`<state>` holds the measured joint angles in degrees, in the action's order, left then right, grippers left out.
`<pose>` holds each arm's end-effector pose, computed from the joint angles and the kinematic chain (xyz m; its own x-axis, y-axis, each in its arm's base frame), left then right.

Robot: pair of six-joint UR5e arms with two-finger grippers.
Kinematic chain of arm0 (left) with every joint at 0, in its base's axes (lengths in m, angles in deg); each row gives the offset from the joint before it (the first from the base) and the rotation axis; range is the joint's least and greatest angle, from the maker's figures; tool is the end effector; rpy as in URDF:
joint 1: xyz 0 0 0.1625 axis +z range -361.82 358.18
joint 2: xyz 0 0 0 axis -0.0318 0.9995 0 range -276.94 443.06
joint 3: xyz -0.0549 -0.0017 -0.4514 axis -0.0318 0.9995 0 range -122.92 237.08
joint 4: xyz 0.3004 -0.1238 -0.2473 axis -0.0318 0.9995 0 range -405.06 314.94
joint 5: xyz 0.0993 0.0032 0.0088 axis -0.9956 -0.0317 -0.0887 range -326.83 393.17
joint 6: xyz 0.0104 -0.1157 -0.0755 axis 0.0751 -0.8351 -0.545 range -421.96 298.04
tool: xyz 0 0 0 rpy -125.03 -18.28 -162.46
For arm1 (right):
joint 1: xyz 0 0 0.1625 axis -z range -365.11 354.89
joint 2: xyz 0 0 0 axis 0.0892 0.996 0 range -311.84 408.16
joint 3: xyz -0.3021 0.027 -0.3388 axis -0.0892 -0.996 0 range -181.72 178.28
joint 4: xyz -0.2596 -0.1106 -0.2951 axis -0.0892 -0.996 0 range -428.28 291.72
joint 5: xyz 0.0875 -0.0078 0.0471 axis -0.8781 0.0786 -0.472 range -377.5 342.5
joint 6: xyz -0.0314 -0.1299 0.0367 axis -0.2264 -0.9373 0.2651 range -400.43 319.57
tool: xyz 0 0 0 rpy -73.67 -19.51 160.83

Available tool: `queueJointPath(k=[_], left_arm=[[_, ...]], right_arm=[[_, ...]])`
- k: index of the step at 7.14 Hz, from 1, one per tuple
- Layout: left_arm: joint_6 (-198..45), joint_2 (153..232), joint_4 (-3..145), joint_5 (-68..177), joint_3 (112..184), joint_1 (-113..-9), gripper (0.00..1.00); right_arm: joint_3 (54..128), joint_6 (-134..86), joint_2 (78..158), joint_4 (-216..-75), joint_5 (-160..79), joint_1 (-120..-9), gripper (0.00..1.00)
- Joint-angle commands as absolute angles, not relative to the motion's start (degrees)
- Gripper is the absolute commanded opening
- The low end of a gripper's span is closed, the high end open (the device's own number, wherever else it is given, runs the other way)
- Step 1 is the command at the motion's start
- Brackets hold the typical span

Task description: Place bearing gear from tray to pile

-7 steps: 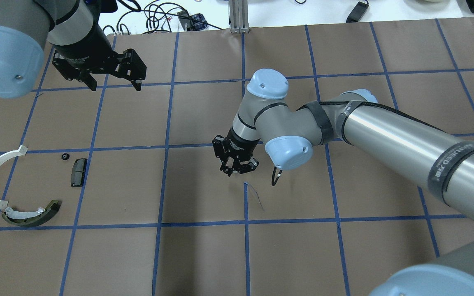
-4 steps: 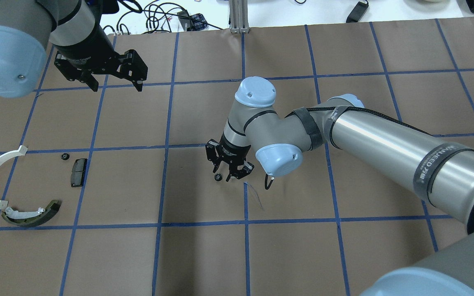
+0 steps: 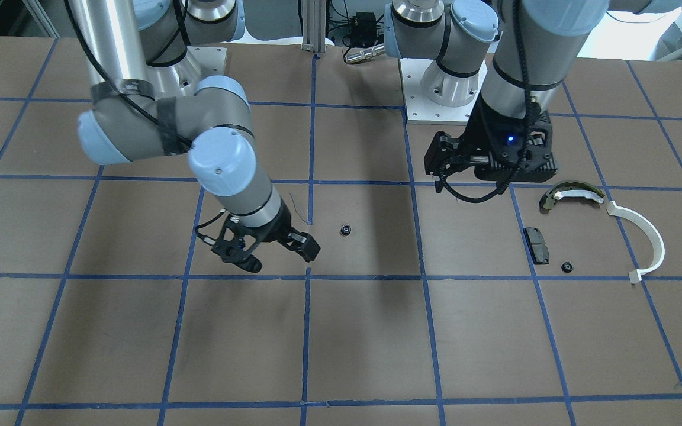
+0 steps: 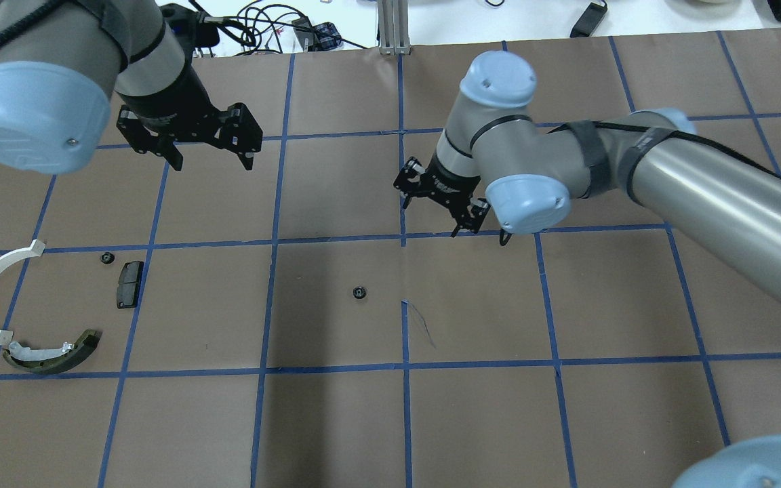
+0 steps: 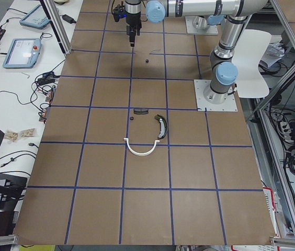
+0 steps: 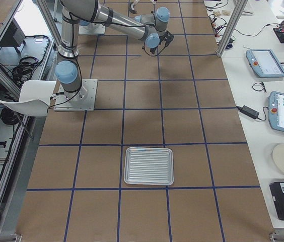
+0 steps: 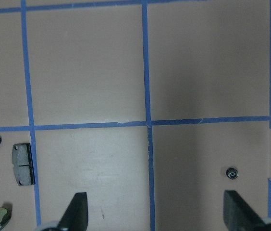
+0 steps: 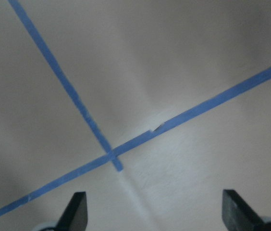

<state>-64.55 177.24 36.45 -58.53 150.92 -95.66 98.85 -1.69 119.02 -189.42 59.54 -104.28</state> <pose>-0.1634 -0.5064 0.4246 -0.9993 0.0215 -0.0293 0.0218 0.9997 -0.0096 0.2559 -0.5536 0.2682 -0.8494 0.4923 -0.1905 0.4773 0.8704 0.1210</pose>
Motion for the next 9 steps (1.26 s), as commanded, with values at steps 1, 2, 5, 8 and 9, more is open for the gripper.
queueJointPath(k=[1,2,5,8,9], left_arm=[[-74.1,179.6,30.6,-58.4,159.2,-103.7,1.00],[-78.0,182.1,21.1,-58.2,165.3,-106.1,1.00],[-83.5,190.5,4.0,-58.5,173.9,-110.9,1.00],[-84.6,193.3,-0.3,-58.8,174.1,-113.1,0.73],[-84.6,193.5,-1.6,-58.8,174.1,-113.1,0.66]], right_arm=[[98.7,-22.3,127.0,-179.3,64.6,-92.4,1.00],[98.6,-26.0,130.2,-172.4,67.0,-88.0,1.00],[93.8,-34.1,138.5,-160.4,69.7,-86.3,1.00],[91.9,-35.6,139.3,-156.8,70.7,-86.8,1.00],[91.6,-36.0,139.5,-155.4,71.2,-86.6,1.00]])
